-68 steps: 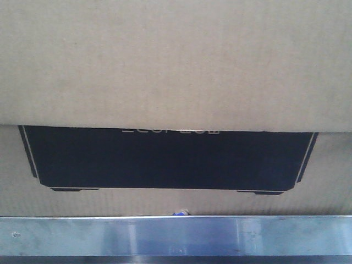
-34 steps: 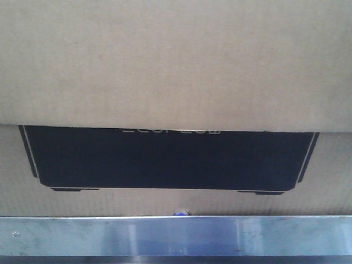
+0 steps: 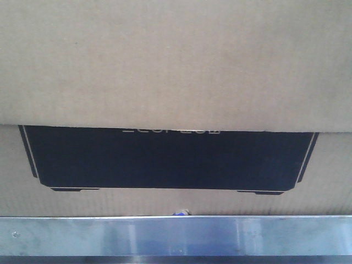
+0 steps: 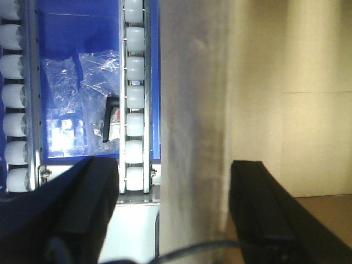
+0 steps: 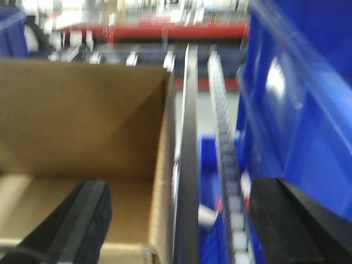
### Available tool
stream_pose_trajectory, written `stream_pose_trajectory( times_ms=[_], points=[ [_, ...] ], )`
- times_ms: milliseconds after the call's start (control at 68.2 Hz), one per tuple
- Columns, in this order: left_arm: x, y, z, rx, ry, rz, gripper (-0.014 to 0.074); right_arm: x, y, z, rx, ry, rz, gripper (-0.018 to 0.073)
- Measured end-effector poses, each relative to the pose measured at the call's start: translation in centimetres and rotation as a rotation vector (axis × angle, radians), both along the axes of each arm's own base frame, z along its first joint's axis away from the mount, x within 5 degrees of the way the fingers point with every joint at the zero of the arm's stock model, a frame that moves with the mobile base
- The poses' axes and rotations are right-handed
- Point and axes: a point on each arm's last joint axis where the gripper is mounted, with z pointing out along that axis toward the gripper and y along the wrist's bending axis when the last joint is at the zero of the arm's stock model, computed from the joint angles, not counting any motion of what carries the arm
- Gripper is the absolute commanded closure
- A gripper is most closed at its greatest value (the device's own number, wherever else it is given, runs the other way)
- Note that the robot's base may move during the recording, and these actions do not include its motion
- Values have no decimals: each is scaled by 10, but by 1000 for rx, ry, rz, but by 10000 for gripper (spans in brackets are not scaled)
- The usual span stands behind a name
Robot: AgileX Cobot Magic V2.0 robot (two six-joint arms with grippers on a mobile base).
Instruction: Grab box from left shelf to table start
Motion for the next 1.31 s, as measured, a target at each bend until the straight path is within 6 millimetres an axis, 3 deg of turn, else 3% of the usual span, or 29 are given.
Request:
stream_pose_trajectory(
  times_ms=[220,484,704,1012,1100,1232,1306],
  points=[
    [0,0,0,0,0,0,267,48,7,39,-50,280,95,-53],
    [0,0,0,0,0,0,267,125,9,55,-56,569,142,-53],
    [0,0,0,0,0,0,267,187,9,35,-50,749,157,-53],
    [0,0,0,2,-1,-1,268,224,7,-2,-58,920,156,-39],
    [0,0,0,2,-1,-1,274,229,5,-8,-72,947,148,49],
    [0,0,0,2,-1,-1,358,233,4,-14,-81,974,144,404],
    [0,0,0,2,-1,-1,437,233,5,-15,-71,978,151,517]
  ],
)
